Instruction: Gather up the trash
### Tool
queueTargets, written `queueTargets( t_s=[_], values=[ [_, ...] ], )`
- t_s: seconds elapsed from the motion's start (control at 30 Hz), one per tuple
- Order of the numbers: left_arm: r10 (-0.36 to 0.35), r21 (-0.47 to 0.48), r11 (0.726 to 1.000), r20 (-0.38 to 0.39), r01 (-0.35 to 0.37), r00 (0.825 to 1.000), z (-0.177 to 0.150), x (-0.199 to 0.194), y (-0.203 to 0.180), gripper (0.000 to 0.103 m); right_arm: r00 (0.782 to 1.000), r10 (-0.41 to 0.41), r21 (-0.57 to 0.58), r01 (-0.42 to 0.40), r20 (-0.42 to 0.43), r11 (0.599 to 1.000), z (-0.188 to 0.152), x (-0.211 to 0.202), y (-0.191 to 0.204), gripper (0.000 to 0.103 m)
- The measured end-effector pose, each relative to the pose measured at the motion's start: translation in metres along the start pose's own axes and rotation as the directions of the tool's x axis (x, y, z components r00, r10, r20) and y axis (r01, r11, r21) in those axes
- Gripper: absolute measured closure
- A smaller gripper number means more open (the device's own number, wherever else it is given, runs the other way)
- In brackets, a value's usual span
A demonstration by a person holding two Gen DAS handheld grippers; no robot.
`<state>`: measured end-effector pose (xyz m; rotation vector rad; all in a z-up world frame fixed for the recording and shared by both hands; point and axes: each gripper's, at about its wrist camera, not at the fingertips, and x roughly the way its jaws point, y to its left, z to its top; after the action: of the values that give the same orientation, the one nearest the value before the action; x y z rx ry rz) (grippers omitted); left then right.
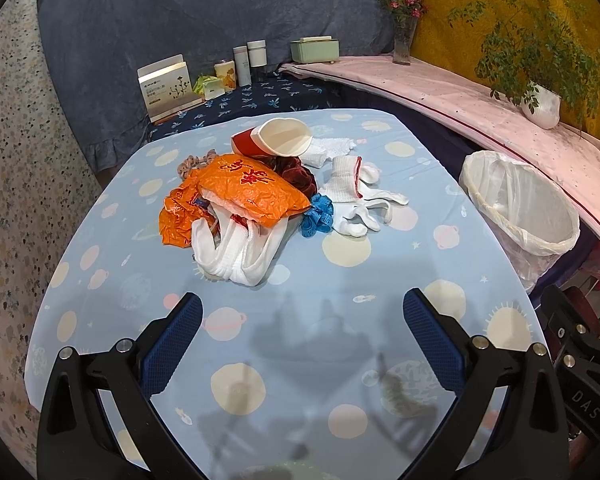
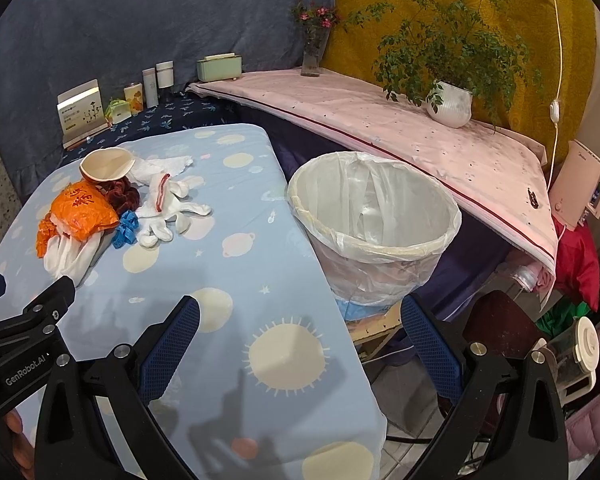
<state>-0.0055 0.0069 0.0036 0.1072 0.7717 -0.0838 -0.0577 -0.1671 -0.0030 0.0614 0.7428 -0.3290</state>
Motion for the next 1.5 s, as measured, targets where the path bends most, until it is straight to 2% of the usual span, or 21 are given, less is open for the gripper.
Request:
queueTargets(
  t_s=[0.6,0.83,0.97,1.37,1.5],
  values=[
    [-0.017,-0.013,1.0,0.009,0.017,1.0,0.002,0.001,0.006,0.007,1.0,-0.004,0.032,0.004,0.014,0.999,0.004,-0.001,0.0,0.007],
    [-0.026,-0.058,0.998,-0.024,0.025,0.999,0.002,0.012,0.025,0.007,1.0,-0.003,0.026,0.003,0.019,1.0,0.005,0.0,0.01,0.007],
    [-0.018,-0.074,0.997,-0.018,0.017,1.0,0.001,0.019,0.04,0.007,1.0,0.0,0.018,0.0,0.011,1.0,0.006,0.004,0.017,0.007],
    [-0.009,-0.142,0.99,-0.05,0.002,0.999,0.006,0.065,0.093,0.007,0.999,0.048,-0.005,-0.048,-0.016,0.999,0.016,0.029,0.048,0.007],
    [-0.044,-0.184,0.983,-0.071,0.03,0.997,0.01,0.082,0.105,0.007,0.997,0.07,-0.012,-0.07,-0.026,0.997,0.02,0.038,0.062,0.007]
  ],
)
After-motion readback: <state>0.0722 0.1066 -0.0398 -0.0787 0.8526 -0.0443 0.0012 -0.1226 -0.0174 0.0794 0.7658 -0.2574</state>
